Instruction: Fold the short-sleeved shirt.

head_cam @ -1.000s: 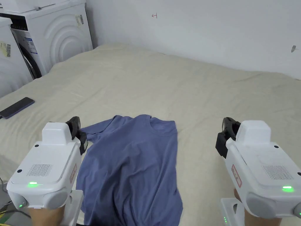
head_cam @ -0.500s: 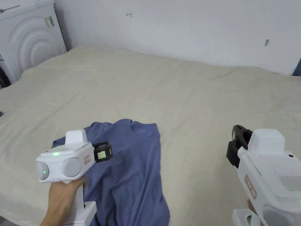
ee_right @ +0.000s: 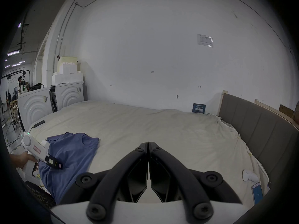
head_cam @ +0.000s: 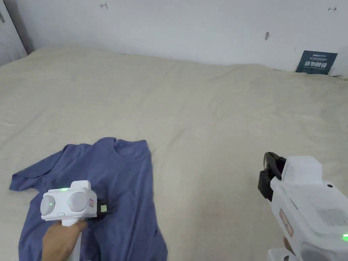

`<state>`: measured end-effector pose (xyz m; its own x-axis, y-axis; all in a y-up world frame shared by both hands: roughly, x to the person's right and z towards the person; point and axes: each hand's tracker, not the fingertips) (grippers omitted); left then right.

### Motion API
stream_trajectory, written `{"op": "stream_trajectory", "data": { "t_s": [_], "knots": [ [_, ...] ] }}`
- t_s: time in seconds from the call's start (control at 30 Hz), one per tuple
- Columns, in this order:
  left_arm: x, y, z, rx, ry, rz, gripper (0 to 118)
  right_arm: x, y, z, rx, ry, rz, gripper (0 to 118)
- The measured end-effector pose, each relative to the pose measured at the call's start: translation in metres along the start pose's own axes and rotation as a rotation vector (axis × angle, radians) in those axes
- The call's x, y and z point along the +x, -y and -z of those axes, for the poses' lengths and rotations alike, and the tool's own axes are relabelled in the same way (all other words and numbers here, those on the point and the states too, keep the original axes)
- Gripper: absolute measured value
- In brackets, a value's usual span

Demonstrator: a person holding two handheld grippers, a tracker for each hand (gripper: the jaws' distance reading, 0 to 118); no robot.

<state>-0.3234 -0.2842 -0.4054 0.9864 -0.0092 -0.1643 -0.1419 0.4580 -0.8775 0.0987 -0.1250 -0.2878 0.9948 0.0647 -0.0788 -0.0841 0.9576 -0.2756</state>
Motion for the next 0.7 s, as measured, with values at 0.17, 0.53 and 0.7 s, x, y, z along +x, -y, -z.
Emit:
{"op": "stream_trajectory", "data": {
  "t_s": [0.17, 0.53, 0.7],
  "knots": [
    [0.008, 0.001, -0.010, 0.025, 0.040, 0.074, 8, 0.008, 0.004, -0.002, -0.014, 0.011, 0.014, 0],
    [-0.045, -0.002, -0.088, 0.263, 0.391, -0.260, 4, 0.037, -0.010, -0.027, 0.034, 0.033, 0.036, 0],
    [-0.015, -0.028, -0.151, 0.385, 0.443, -0.157, 4, 0.050, -0.014, -0.040, 0.056, 0.053, 0.035, 0]
  ]
}}
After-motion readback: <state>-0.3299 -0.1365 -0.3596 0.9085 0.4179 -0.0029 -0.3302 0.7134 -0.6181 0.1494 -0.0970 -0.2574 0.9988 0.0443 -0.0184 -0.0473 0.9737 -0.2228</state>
